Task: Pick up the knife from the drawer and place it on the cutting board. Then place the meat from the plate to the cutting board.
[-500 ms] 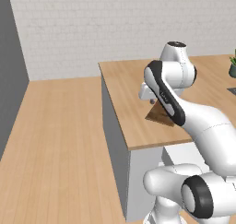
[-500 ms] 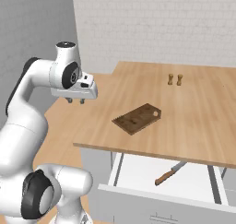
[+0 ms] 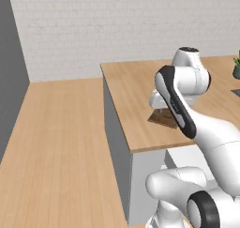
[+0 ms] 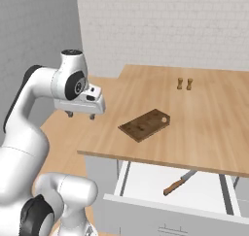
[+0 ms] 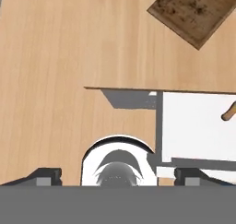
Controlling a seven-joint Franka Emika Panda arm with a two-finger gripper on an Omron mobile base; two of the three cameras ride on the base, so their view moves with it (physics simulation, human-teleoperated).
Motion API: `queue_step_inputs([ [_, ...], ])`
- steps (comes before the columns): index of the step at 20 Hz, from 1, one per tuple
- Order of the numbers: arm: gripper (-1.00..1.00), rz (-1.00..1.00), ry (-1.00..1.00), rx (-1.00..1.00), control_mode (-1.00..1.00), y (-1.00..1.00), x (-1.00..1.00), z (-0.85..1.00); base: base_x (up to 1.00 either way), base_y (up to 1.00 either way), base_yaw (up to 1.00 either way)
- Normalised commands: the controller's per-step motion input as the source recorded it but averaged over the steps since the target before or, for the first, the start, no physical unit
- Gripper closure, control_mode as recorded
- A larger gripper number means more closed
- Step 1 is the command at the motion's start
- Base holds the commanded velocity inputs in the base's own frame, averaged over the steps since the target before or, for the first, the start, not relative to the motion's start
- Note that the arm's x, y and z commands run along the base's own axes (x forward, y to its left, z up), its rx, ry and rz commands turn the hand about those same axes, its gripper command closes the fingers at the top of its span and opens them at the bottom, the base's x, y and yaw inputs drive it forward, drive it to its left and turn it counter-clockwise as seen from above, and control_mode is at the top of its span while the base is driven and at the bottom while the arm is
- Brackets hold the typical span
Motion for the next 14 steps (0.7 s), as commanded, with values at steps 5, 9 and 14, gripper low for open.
queue_step_inputs([
  [5, -1.00, -0.03, 0.09, 0.00, -1.00, -0.04, -0.46, -0.47, 0.00, 0.00, 0.00],
  [9, -1.00, 0.00, 0.04, 0.00, -1.00, 0.00, -0.21, -0.51, 0.00, 0.00, 0.00],
  [14, -1.00, 0.00, 0.09, 0.00, -1.00, 0.00, -0.33, -0.20, 0.00, 0.00, 0.00],
])
